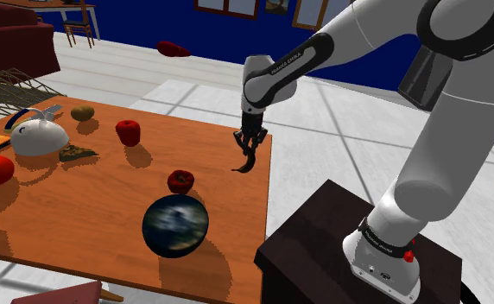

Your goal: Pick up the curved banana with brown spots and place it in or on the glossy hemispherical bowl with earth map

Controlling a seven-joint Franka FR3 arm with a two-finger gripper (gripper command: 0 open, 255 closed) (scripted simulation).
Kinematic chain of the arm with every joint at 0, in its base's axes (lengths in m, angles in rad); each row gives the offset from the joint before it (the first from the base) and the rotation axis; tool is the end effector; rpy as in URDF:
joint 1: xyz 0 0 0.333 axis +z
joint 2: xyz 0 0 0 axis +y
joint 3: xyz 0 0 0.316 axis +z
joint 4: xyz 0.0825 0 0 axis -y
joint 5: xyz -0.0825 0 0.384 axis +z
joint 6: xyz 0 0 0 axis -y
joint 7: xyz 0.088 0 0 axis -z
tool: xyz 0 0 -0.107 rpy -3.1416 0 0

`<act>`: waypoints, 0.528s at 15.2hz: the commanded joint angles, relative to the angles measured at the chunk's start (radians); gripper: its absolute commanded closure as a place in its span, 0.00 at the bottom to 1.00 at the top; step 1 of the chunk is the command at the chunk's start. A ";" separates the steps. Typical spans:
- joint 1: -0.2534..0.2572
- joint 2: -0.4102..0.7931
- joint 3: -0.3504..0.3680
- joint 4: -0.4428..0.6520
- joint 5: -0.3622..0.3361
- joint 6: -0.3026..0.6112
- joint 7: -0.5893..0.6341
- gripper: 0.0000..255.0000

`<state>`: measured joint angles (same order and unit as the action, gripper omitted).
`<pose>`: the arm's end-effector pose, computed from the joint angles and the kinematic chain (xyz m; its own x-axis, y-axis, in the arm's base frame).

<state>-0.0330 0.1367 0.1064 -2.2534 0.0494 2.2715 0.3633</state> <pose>0.5205 0.0396 0.2943 0.9402 -0.3157 -0.1279 -0.3186 -0.9479 -0.0029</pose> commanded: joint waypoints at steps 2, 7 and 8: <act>-0.001 -0.024 0.000 0.011 0.002 -0.035 0.000 1.00; 0.068 0.016 0.053 0.061 0.004 -0.039 0.121 1.00; 0.082 0.027 0.063 0.074 0.003 -0.041 0.145 1.00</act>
<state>0.0361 0.1596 0.1600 -2.1859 0.0518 2.2326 0.4838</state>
